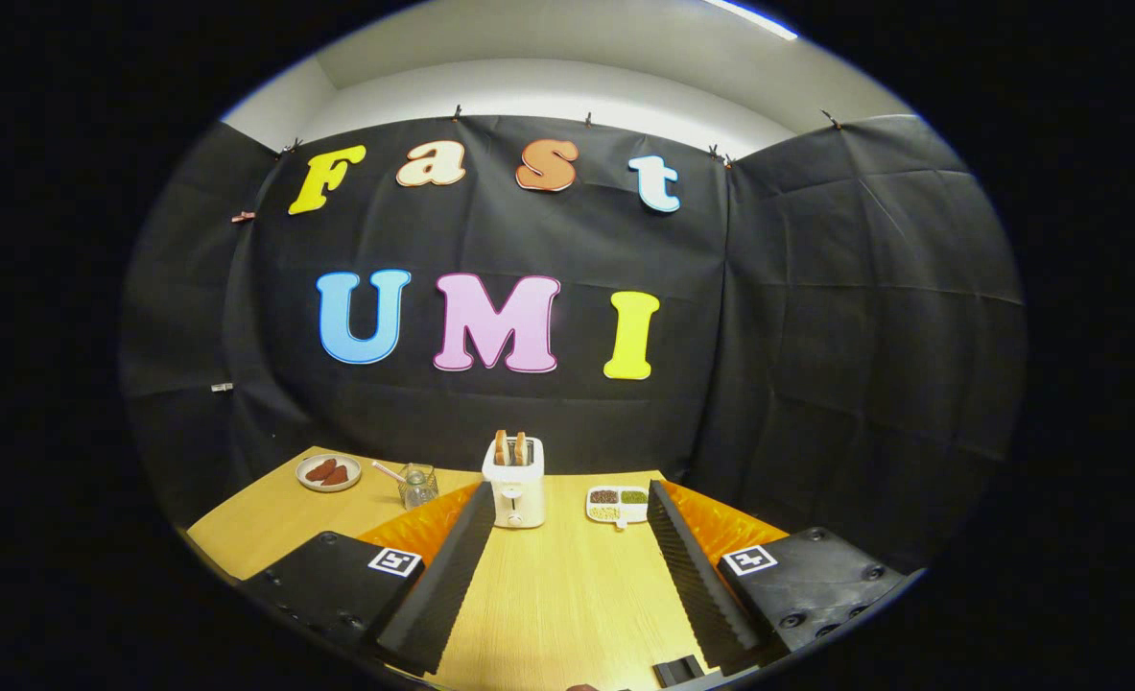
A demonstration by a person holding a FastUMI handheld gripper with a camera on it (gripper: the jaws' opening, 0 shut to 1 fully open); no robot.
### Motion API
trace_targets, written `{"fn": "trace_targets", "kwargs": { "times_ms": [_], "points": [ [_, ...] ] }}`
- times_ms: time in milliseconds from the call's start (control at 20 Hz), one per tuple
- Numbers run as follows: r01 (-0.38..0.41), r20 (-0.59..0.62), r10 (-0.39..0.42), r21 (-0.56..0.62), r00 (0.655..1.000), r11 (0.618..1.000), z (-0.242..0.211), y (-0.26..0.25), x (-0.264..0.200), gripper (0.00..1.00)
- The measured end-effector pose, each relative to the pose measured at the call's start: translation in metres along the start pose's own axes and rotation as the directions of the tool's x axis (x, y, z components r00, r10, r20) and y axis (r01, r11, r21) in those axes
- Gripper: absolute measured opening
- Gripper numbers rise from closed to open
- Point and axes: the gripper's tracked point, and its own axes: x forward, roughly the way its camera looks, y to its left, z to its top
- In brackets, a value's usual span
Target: Take the bottle from table, then pour the juice into the cup, finally place the bottle on the coaster
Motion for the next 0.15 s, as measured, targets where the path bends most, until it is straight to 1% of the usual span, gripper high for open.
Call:
{"fn": "trace_targets", "kwargs": {
  "times_ms": [150],
  "points": [
    [-0.007,0.005,0.007,0.013,1.000,1.000,0.0038,0.0083,-0.0008,0.98]
  ]
}}
